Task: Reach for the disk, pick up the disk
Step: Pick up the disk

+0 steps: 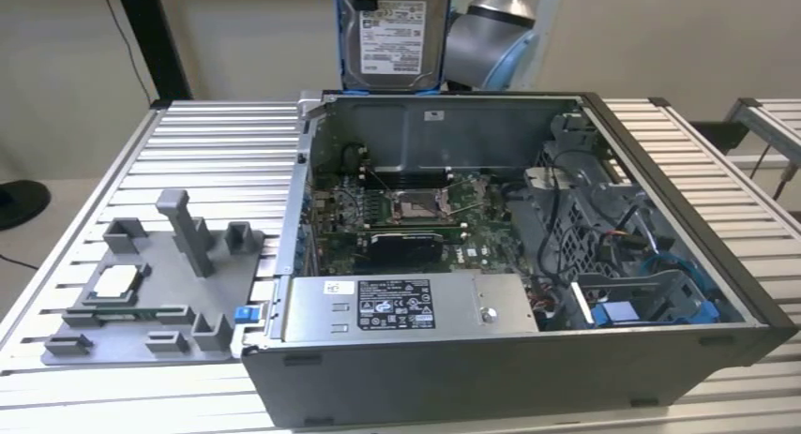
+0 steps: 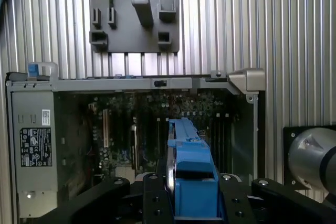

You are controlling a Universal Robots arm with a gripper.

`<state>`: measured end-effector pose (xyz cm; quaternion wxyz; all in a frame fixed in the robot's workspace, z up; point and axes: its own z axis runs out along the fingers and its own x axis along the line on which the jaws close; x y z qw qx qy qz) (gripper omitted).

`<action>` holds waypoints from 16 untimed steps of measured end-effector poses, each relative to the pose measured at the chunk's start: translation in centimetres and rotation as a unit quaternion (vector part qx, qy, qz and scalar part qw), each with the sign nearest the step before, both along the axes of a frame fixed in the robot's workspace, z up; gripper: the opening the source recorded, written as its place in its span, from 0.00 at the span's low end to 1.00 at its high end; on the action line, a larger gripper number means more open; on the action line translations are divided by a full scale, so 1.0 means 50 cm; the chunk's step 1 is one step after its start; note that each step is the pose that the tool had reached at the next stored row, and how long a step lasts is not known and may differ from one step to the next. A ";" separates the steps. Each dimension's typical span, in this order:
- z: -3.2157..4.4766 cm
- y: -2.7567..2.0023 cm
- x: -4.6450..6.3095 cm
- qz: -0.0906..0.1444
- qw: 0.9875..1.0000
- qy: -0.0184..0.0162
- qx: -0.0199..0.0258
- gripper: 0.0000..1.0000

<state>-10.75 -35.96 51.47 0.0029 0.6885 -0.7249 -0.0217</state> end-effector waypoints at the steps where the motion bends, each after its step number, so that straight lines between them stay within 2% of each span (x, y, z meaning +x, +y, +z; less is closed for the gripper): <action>1: 0.000 0.0000 0.009 0.000 1.000 0.000 0.000 0.00; 16: 0.000 0.0000 0.136 0.000 1.000 0.000 0.000 0.00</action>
